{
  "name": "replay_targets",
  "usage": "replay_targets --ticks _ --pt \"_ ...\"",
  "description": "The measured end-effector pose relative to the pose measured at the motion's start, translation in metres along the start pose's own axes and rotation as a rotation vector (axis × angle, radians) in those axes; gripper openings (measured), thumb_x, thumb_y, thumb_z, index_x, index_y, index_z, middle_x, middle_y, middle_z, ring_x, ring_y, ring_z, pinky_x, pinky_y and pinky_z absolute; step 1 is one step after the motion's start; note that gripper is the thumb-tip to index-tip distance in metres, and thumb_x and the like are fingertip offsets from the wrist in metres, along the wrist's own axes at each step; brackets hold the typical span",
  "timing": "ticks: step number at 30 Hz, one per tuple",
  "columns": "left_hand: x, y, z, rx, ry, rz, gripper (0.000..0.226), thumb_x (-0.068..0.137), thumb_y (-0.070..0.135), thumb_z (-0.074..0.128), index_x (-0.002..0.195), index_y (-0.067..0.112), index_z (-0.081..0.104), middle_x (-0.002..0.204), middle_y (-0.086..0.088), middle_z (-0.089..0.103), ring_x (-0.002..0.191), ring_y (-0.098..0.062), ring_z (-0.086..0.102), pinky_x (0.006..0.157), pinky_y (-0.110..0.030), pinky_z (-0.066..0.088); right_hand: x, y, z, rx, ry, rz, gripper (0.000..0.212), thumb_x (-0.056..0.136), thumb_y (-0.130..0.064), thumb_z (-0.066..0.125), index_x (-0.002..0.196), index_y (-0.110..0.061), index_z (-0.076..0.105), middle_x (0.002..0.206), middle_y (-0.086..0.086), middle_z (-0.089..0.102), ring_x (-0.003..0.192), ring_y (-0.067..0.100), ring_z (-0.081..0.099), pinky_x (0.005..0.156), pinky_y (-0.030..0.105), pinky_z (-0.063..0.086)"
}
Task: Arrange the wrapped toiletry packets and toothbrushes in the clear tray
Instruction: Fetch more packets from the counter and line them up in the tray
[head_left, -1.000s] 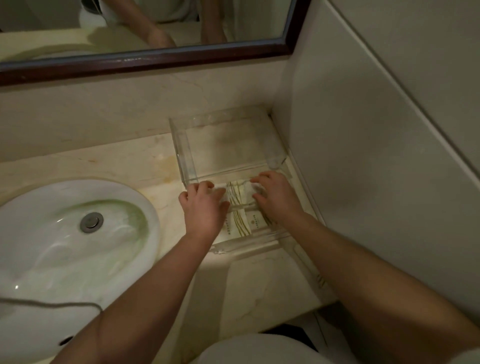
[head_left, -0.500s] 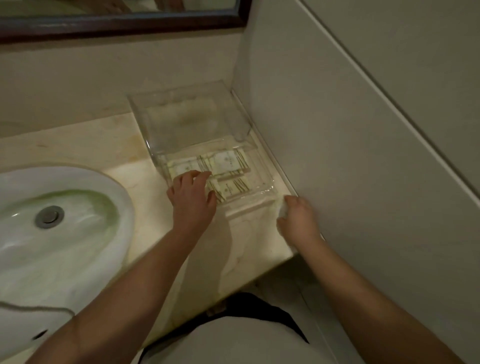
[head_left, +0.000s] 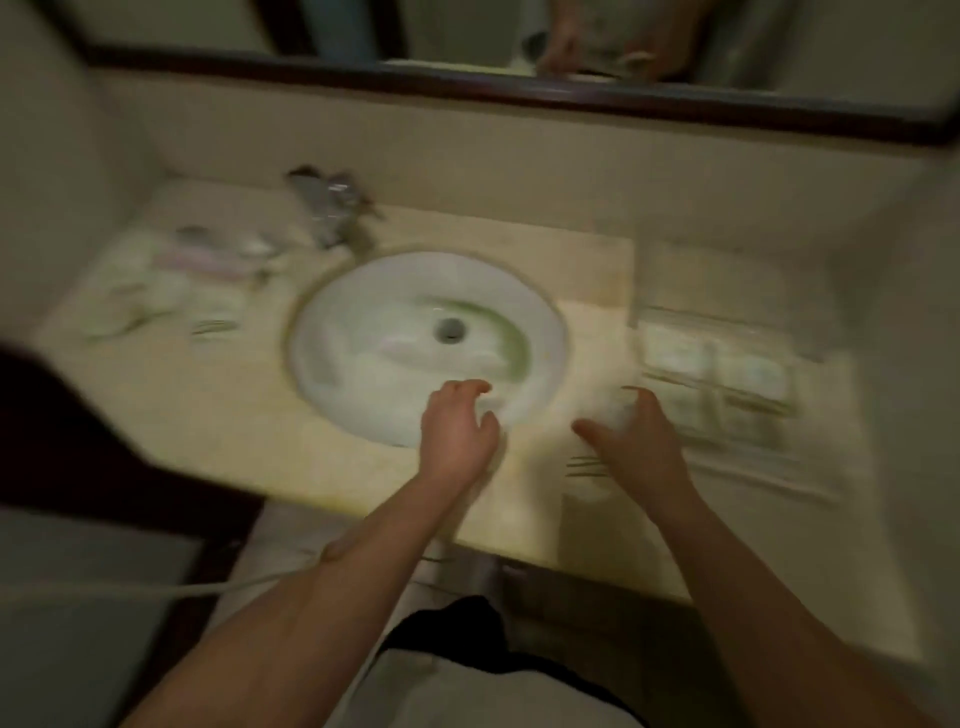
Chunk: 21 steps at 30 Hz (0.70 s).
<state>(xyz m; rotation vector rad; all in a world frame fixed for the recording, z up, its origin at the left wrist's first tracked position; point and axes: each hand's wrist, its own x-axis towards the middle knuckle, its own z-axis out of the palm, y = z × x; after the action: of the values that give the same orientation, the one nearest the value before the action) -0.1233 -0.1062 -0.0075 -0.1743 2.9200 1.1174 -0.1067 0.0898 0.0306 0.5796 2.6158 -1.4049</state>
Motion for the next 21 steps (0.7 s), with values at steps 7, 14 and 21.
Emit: replay_targets --ticks 7,14,21 --pt "0.013 -0.103 -0.117 -0.145 0.296 -0.265 0.029 0.085 0.012 0.056 0.114 0.013 0.062 0.109 -0.005 0.060 0.099 -0.020 0.059 0.088 -0.033 0.048 -0.015 -0.098 0.125 -0.028 -0.359 -0.229 0.021 0.082 -0.022 0.069 0.092 -0.012 0.054 0.087 0.006 0.058 0.080 0.024 0.056 0.068 0.033 0.043" --pt "0.086 -0.222 -0.202 -0.172 0.365 -0.416 0.025 0.090 0.023 0.058 0.111 0.011 0.065 0.109 -0.008 0.063 0.097 -0.019 0.059 0.080 -0.025 0.042 0.002 -0.182 0.241 0.046 -0.492 -0.155 0.024 0.085 -0.014 0.067 0.107 -0.018 0.058 0.092 -0.002 0.068 0.080 0.011 0.064 0.065 0.025 0.048" --pt "0.180 -0.276 -0.248 -0.113 0.234 -0.480 0.046 0.081 0.029 0.071 0.121 0.011 0.059 0.119 -0.012 0.057 0.110 -0.028 0.056 0.093 -0.036 0.048 0.026 -0.228 0.312 0.057 -0.459 -0.044 0.020 0.086 -0.011 0.064 0.105 -0.013 0.060 0.098 0.005 0.070 0.085 0.017 0.067 0.072 0.031 0.054"
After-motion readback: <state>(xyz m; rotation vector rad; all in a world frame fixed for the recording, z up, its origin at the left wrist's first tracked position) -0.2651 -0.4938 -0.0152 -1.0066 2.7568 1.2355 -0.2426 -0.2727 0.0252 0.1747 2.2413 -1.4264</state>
